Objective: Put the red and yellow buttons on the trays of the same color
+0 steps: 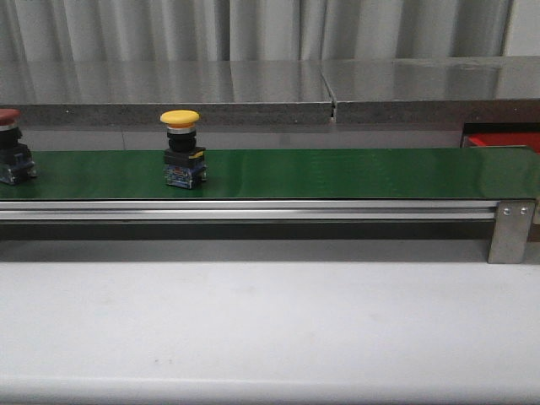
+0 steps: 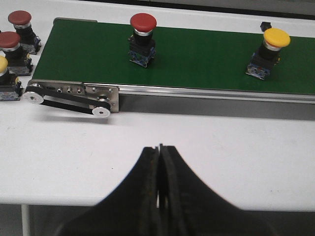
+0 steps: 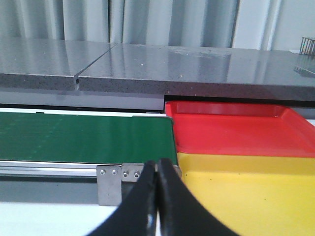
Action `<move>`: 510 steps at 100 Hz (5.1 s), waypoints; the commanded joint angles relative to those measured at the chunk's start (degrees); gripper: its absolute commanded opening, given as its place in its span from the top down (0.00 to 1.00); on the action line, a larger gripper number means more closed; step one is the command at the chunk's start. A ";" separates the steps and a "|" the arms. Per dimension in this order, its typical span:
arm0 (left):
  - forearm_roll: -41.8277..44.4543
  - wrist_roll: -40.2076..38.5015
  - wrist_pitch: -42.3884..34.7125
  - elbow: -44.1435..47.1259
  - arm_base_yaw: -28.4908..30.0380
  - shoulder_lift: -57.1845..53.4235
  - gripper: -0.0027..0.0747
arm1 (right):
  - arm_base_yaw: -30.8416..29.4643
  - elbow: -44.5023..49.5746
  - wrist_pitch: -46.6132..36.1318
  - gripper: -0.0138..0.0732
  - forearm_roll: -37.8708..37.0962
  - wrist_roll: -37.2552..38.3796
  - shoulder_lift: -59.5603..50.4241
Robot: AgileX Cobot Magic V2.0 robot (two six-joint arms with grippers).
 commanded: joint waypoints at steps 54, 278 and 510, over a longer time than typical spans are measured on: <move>-0.68 -0.52 -3.66 -1.43 0.11 0.25 0.99 | -0.22 -10.69 9.55 0.98 -0.88 -0.05 1.39; -0.68 -0.52 -3.66 -1.43 0.11 0.25 0.99 | 14.89 -85.52 47.44 0.19 14.93 -25.69 89.95; -0.68 -0.52 -3.66 -1.43 0.11 0.25 0.99 | 2.40 -72.77 33.77 0.75 3.89 -3.92 87.57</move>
